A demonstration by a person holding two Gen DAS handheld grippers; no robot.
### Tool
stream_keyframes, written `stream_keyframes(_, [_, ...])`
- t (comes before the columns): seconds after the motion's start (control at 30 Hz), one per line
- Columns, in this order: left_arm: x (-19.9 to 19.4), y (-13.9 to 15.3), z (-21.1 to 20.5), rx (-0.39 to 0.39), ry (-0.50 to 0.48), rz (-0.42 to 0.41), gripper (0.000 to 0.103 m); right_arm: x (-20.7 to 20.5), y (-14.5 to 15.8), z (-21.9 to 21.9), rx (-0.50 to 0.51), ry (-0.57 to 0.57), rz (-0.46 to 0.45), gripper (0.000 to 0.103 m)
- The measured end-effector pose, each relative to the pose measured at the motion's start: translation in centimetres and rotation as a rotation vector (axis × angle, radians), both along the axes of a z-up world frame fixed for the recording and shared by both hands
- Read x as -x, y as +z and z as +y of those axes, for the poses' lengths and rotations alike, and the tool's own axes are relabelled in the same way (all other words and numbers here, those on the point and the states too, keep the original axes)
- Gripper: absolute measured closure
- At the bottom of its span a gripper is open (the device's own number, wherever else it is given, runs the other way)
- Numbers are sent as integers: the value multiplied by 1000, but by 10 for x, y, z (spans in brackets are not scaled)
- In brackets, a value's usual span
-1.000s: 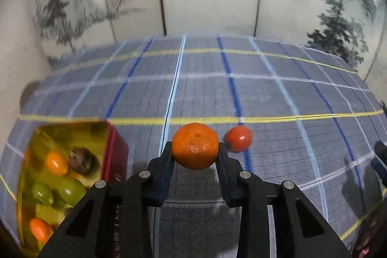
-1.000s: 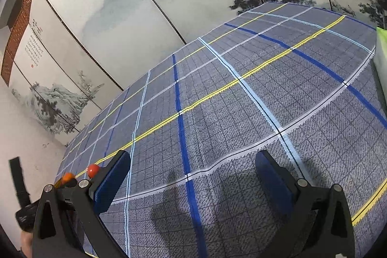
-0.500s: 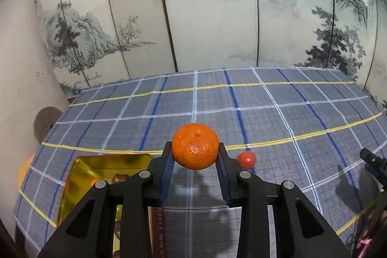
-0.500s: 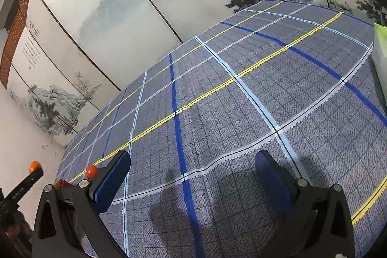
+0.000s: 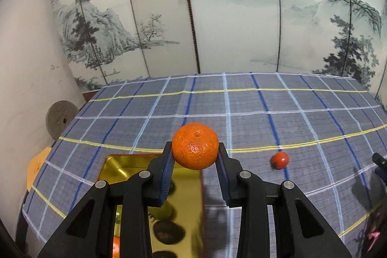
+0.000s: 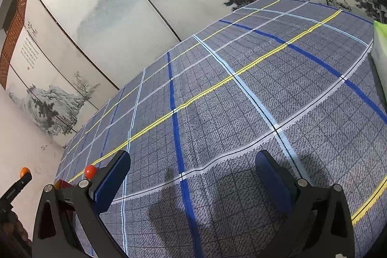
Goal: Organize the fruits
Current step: 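Carry the mandarin with the left tool over the gold tin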
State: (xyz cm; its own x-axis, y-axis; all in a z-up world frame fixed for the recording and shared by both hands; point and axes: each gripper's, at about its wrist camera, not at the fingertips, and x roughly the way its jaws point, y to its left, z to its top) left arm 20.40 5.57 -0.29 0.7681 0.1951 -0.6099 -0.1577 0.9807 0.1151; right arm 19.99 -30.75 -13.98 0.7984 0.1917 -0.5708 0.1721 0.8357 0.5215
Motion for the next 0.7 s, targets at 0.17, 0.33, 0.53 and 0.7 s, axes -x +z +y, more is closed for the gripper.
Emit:
stream_keyframes(0.17, [3, -10, 15, -1, 27, 17, 68, 0, 1, 1, 2, 2, 3, 0])
stream_keyframes(0.33, [12, -22, 34, 3, 48, 41, 68, 0, 1, 1, 2, 2, 3, 0])
stream_keyframes(0.53, [44, -24, 64, 29, 46, 56, 68, 0, 1, 1, 3, 2, 3, 0])
stream_keyframes(0.7, [88, -26, 94, 58, 40, 79, 68, 0, 1, 1, 4, 2, 3, 0])
